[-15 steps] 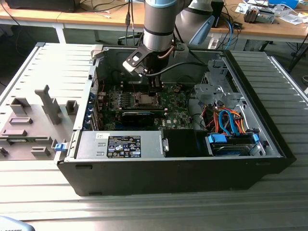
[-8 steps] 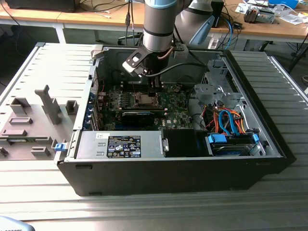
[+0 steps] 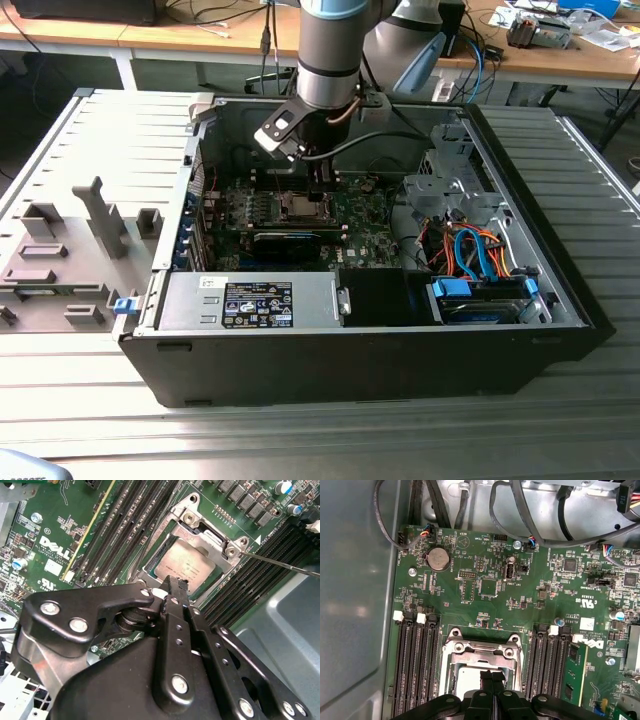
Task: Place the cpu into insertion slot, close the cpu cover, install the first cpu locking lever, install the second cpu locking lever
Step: 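Close the cpu cover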
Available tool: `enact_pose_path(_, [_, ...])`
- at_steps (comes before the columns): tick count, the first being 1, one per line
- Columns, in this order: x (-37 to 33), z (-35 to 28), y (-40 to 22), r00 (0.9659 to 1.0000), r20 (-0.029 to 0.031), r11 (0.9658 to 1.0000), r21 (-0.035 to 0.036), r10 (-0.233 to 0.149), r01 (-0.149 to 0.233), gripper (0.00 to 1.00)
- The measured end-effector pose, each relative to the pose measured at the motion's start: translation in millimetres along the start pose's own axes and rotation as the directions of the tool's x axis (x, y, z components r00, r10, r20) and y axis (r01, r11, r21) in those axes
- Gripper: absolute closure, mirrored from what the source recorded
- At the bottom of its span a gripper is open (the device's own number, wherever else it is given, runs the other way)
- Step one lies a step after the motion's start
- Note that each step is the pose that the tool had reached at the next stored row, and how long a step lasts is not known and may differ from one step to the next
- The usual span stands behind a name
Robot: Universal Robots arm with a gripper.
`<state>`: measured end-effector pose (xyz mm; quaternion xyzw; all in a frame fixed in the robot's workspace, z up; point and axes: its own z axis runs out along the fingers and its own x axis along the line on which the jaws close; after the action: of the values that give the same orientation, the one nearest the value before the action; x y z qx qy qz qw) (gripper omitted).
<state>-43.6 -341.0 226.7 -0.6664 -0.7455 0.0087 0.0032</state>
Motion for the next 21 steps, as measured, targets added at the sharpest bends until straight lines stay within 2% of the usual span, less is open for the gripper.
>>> enact_pose_path(8, [0.1,1.7,-0.7,1.0000,0.0000,1.0000,0.0000,0.000,0.000,0.89])
enact_pose_path(12, [0.4,2.7,-3.3,1.0000,-0.0001,1.0000,0.0000,0.000,0.000,0.89])
enact_pose_path(20, [1.4,5.4,-12.2,1.0000,-0.0001,1.0000,0.0000,0.000,0.000,0.89])
enact_pose_path(21, [2.1,7.2,-18.6,1.0000,0.0001,1.0000,0.0001,0.000,0.000,0.89])
